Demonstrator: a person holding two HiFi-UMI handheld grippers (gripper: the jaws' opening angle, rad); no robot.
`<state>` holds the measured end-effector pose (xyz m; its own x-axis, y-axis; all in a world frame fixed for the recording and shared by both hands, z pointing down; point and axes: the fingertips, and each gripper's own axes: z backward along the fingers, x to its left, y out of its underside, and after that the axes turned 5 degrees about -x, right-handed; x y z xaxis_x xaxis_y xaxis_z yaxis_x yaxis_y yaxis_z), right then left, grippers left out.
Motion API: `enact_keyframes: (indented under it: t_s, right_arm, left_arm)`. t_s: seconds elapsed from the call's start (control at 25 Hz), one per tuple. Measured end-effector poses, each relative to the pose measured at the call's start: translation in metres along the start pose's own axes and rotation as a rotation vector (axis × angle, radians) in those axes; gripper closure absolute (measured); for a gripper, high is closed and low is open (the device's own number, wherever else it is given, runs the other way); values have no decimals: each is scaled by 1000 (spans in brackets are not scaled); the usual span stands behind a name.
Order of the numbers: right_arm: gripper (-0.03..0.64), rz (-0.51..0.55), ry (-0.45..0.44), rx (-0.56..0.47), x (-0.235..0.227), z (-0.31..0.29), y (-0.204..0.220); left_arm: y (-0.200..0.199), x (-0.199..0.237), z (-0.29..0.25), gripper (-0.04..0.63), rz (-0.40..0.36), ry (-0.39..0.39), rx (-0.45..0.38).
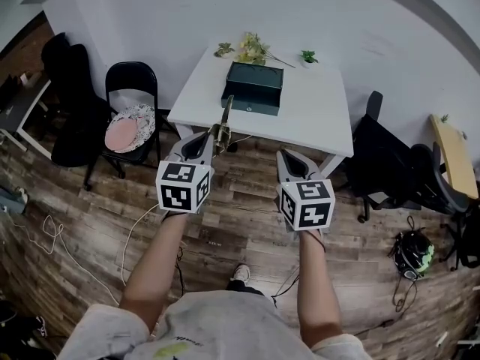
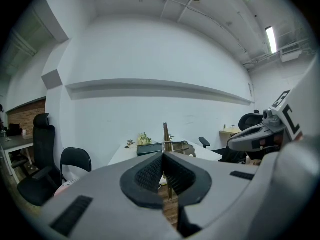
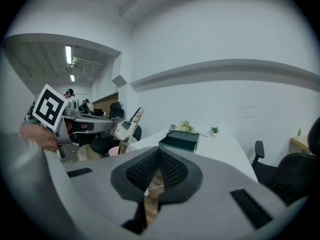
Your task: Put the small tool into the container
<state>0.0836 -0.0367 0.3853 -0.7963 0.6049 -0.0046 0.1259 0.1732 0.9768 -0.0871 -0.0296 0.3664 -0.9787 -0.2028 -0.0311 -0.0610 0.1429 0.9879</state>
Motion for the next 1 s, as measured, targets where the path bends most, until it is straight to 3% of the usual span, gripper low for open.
enact_keyframes:
  t_s: [1.0]
  right_arm:
    - [612, 22, -44, -6, -40, -37, -3]
  left_arm:
    - [-3, 1, -50, 595, 2, -41, -8]
